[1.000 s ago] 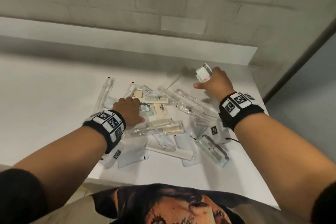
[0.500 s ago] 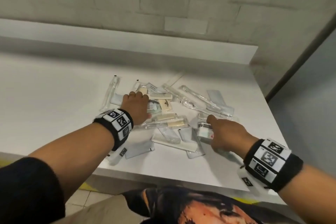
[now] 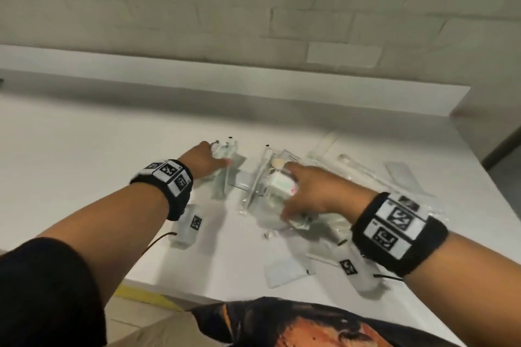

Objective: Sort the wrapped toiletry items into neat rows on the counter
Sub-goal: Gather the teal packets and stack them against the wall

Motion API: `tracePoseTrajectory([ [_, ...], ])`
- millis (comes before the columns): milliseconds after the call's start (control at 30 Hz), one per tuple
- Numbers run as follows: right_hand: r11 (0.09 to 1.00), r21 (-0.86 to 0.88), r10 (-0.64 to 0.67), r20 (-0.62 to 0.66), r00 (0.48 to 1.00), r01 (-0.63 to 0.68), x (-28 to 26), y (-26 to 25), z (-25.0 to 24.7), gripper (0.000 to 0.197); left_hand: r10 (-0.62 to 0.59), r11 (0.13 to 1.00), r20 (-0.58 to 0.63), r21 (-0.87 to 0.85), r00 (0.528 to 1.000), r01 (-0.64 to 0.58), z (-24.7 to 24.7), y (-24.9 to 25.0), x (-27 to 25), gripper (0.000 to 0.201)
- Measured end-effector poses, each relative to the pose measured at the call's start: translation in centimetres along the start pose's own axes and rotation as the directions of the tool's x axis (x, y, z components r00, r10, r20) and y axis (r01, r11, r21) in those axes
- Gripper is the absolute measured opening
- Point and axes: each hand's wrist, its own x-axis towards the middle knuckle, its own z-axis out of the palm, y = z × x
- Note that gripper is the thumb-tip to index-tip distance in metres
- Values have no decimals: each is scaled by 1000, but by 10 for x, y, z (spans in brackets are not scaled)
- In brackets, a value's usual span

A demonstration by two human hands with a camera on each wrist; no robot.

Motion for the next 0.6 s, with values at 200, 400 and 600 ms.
tracePoseTrajectory([
  [200, 953, -263, -116, 134, 984, 148, 48, -65, 63, 56, 293, 956, 196, -43, 936, -290, 10, 38, 20, 51],
  [400, 940, -309, 146, -19, 989, -145, 68, -41, 46, 78, 461, 867, 308, 44, 832, -496, 8, 33, 31, 63],
  [600, 847, -418, 279, -177, 944, -329, 70, -24, 15, 112, 424, 818, 375, 233, 824, -526, -15, -13, 26, 65],
])
